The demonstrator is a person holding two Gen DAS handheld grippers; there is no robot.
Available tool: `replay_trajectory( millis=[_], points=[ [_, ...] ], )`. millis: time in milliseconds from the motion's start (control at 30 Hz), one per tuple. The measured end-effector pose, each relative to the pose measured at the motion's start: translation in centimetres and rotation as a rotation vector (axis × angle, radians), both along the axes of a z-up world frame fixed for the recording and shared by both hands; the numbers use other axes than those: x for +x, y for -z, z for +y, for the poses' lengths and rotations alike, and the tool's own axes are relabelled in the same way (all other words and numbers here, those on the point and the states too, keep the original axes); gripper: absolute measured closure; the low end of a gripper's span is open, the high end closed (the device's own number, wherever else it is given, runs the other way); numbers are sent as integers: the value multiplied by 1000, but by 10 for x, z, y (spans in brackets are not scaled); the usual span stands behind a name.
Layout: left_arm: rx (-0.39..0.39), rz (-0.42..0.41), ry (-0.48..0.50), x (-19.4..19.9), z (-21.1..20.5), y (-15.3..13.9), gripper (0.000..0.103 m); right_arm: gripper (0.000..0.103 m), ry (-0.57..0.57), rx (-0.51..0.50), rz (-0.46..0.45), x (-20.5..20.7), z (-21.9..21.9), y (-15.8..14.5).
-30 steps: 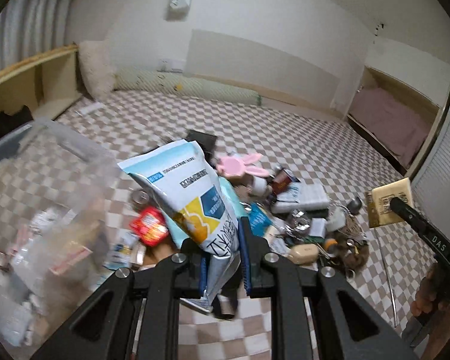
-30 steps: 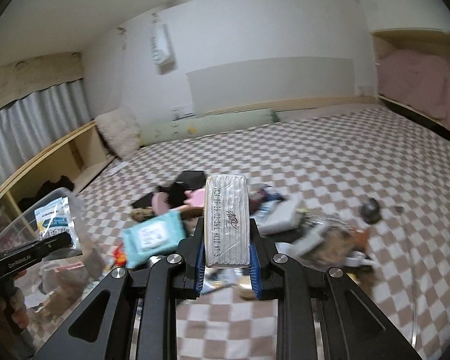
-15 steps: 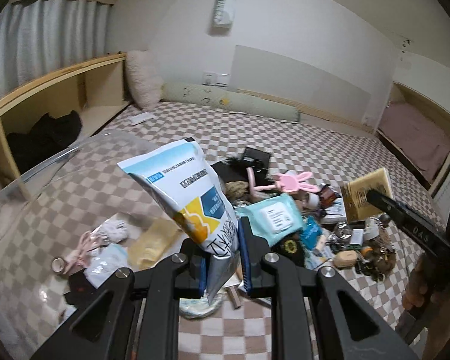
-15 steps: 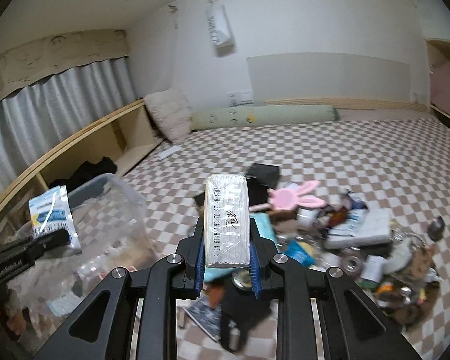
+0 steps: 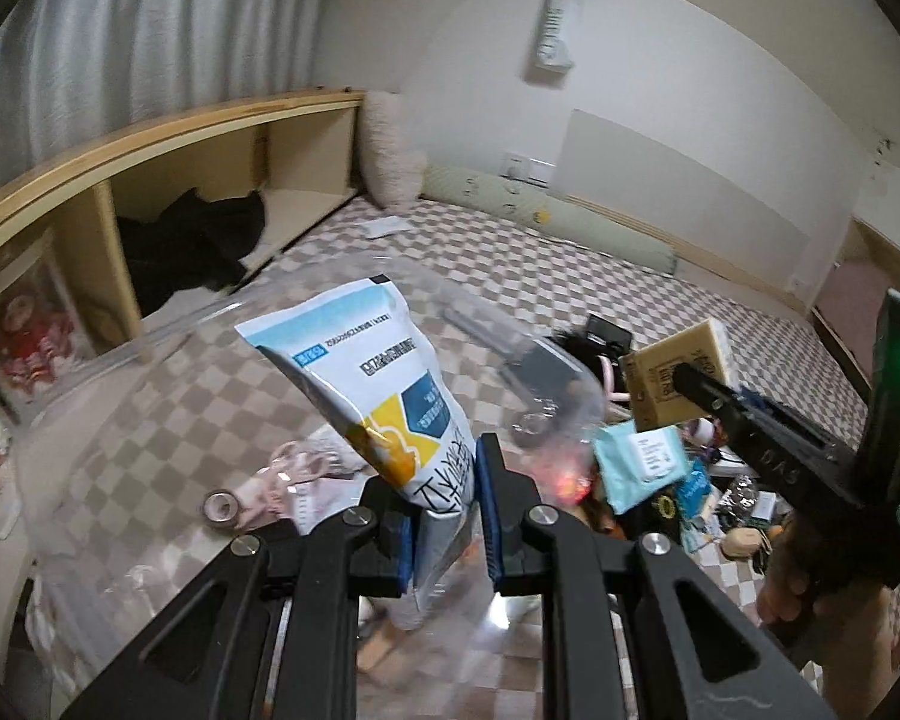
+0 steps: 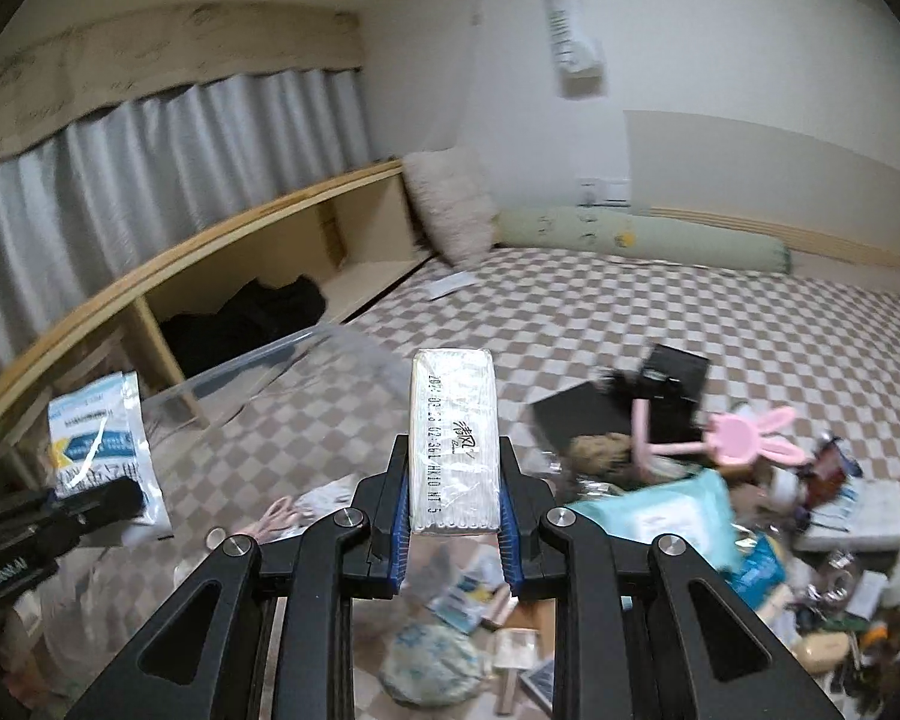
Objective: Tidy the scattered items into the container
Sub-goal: 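Carry the white box and the white-blue bag over the clear plastic box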
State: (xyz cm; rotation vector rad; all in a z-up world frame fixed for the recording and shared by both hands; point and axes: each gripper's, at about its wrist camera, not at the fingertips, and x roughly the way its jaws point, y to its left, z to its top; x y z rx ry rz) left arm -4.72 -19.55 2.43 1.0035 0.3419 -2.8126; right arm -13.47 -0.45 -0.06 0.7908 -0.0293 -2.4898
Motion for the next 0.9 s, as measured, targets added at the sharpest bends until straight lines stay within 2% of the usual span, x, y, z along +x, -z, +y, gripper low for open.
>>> replay_trajectory(
  millis=[267, 433, 700, 900],
  points=[
    [15, -48, -89, 3, -36, 11, 85, 78, -88, 69, -37, -2, -72, 18],
    [18, -85, -128, 2, -52, 21, 85, 78, -116, 98, -90, -5, -97, 30],
    [70, -135, -169, -2, -72, 36, 85, 78, -155, 109, -163, -11, -111, 45],
    [69, -153, -168, -4, -72, 41, 85, 78, -194, 103, -200, -10, -112, 51]
  ],
)
